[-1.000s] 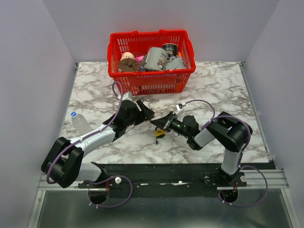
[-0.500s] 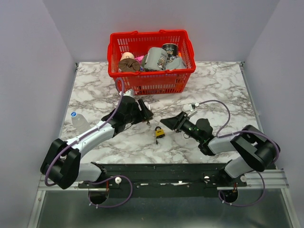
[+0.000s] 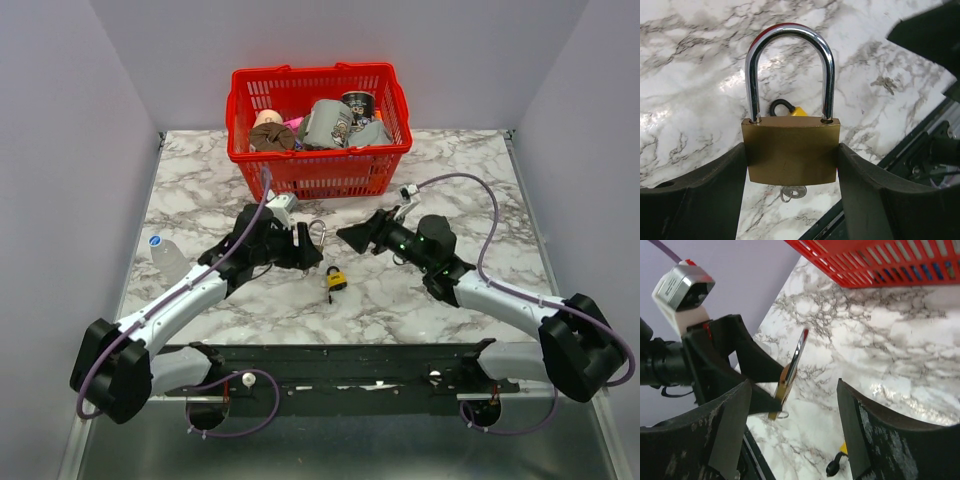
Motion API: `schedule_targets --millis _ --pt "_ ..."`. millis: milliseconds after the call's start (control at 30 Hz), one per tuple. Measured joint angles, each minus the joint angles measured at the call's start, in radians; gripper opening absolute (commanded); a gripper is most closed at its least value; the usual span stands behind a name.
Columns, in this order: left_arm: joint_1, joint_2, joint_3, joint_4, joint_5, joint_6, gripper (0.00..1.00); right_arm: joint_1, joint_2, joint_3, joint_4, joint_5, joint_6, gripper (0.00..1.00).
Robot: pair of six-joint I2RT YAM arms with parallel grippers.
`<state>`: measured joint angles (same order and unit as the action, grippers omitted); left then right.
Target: Unlock with the key
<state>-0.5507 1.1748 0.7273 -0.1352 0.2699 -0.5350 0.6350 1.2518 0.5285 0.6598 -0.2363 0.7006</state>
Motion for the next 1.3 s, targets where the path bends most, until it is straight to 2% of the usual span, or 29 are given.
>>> schedule_targets --millis 233,533,667,833,1100,1300 --pt "0.000 -0.069 -0.002 -0.002 0.106 0.108 0.00 -0.001 0.011 0.138 -0.199 -0.097 -0.150 0.72" --pt "0.000 -0.069 -0.006 0.000 0.155 0.143 0.00 0.034 0.109 0.210 -0.290 -0.129 -0.201 0.69" --pt "0.000 -0.071 -0.015 0.006 0.165 0.147 0.00 0.039 0.130 0.218 -0.321 -0.117 -0.206 0.70" --pt "0.000 -0.074 -0.018 0.006 0.180 0.153 0.00 0.035 0.104 0.218 -0.358 -0.112 -0.232 0.80" --pt "0.000 -0.084 -0.018 0.006 0.209 0.179 0.00 0.013 0.050 0.336 -0.510 -0.110 -0.377 0.79" --pt "0.000 -0.087 -0.018 0.006 0.223 0.185 0.00 0.009 0.065 0.359 -0.551 -0.194 -0.450 0.75"
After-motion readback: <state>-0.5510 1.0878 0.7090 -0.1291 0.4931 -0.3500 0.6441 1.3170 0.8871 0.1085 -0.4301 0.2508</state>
